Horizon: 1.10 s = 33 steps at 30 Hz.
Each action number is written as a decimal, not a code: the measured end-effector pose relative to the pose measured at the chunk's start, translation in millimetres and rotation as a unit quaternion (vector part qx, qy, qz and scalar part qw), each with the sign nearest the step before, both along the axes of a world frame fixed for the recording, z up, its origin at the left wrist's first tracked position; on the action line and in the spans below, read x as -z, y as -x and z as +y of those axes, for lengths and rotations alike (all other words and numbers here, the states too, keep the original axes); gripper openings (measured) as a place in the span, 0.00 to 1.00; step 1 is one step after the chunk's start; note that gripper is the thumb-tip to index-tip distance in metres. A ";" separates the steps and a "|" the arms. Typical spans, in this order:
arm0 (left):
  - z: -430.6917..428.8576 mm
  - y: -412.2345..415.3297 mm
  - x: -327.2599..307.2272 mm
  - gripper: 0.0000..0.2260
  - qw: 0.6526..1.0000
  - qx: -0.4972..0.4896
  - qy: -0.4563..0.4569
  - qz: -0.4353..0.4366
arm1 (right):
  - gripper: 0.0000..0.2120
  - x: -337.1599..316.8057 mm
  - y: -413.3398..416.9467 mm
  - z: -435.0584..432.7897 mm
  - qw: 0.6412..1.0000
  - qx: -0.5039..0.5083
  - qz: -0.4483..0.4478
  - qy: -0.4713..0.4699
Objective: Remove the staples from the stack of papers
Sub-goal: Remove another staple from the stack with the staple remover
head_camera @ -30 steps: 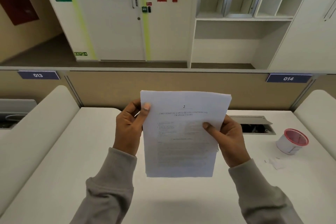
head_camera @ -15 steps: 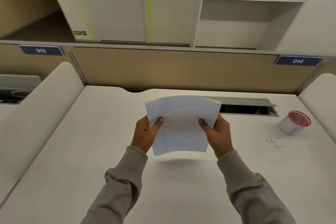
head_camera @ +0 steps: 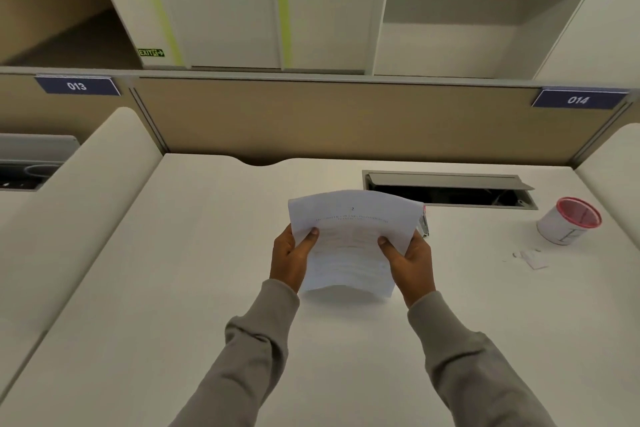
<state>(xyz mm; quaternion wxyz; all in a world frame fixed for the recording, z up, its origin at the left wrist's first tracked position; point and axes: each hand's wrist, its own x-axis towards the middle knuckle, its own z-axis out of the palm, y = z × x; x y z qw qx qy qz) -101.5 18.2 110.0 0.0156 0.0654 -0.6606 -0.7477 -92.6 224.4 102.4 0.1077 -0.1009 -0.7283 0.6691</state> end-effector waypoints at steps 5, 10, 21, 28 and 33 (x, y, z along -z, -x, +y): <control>5.4 -3.1 3.9 0.12 1.000 -0.008 -0.006 -0.012 | 0.15 9.2 1.5 -3.0 0.999 0.005 -0.033 0.019; 6.1 -2.2 9.4 0.12 1.000 -0.001 0.014 -0.016 | 0.14 12.0 3.1 -2.3 0.998 0.008 -0.047 0.029; 11.6 -5.8 21.9 0.12 0.998 -0.011 0.056 -0.021 | 0.14 25.8 -7.1 -1.3 0.996 -0.008 -0.089 0.002; 4.5 7.3 -0.6 0.10 0.999 -0.016 0.027 0.007 | 0.09 -29.8 7.1 16.4 0.970 -0.015 0.042 -0.239; -7.6 14.9 -19.1 0.31 0.992 -0.086 0.091 0.026 | 0.06 -75.9 15.7 29.5 0.908 -0.062 0.112 -0.398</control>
